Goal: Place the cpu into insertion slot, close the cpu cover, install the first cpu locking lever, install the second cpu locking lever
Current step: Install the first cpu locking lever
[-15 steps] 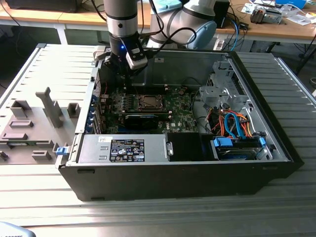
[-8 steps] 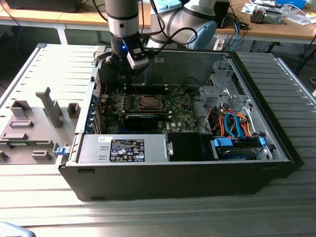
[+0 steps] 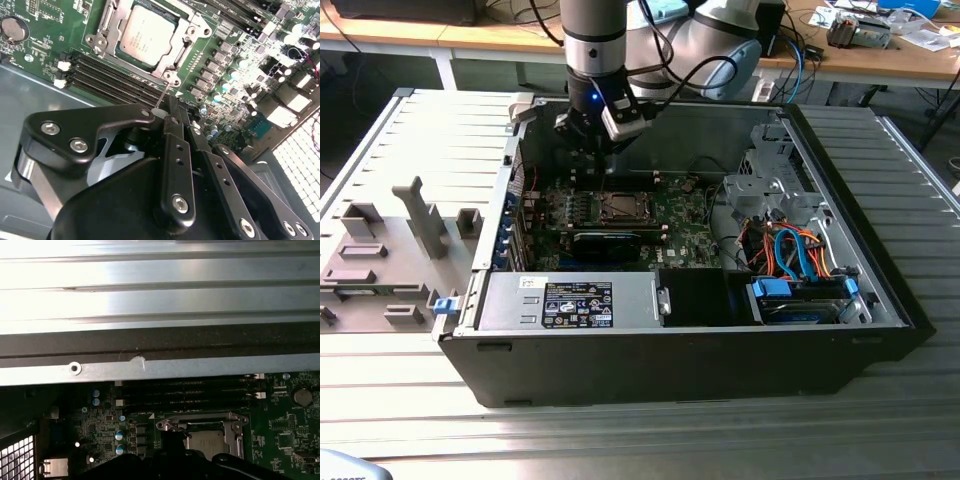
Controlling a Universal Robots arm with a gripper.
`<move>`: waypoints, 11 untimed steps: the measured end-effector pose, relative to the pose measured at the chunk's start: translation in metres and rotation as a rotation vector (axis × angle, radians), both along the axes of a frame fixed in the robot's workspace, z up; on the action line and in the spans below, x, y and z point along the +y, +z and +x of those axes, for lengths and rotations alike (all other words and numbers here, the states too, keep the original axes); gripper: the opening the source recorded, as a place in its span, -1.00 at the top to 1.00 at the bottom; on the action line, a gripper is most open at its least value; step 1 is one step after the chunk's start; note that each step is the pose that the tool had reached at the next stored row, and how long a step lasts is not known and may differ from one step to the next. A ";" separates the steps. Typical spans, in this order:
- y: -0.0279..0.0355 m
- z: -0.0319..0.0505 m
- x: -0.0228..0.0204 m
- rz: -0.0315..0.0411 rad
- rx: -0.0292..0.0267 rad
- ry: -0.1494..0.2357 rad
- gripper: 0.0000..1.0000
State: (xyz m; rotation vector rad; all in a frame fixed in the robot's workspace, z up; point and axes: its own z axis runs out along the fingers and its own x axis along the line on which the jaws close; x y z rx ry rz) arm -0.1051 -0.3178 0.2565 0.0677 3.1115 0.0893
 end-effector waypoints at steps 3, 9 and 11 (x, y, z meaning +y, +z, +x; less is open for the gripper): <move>0.0000 0.0026 0.0000 0.0000 0.0000 0.000 0.79; 0.0000 0.0071 0.0000 0.0000 0.0000 0.000 0.79; 0.0000 0.0082 0.0000 0.0000 0.0000 0.000 0.79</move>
